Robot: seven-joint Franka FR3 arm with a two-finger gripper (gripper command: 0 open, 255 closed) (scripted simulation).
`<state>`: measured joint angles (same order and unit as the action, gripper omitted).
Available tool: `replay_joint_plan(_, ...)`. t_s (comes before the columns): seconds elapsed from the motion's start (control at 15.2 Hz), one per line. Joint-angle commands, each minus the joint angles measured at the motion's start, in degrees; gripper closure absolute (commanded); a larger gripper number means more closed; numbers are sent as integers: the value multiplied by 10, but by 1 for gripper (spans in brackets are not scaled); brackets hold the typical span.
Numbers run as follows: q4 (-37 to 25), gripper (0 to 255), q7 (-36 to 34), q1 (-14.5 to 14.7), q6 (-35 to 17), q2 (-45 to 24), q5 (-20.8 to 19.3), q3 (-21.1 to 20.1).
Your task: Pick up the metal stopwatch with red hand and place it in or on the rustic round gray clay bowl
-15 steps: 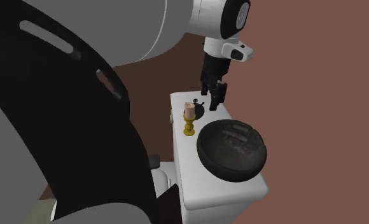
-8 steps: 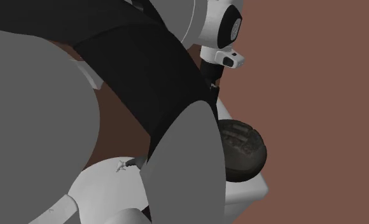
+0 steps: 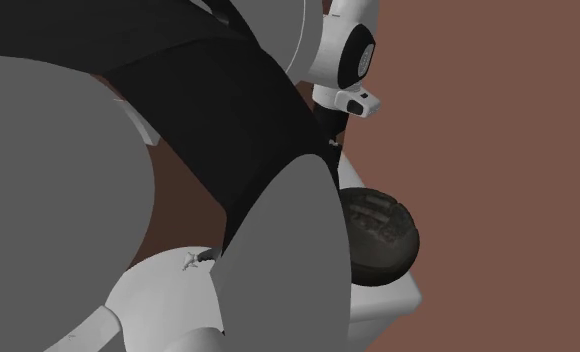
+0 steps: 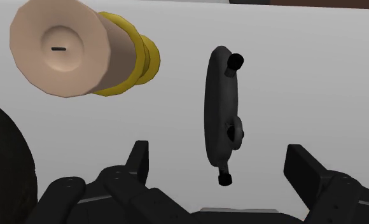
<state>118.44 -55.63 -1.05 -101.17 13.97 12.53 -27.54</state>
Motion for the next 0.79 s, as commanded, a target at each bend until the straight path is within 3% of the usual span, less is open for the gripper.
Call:
replay_joint_plan(0.0, 0, 0, 0, 0, 0, 0, 0, 0)
replay_joint_plan(0.07, 0, 0, 0, 0, 0, 0, 0, 0)
replay_joint_plan(0.13, 0, 255, 0, 0, 0, 0, 0, 0)
replay_joint_plan(0.73, 0, 255, 0, 0, 0, 0, 0, 0)
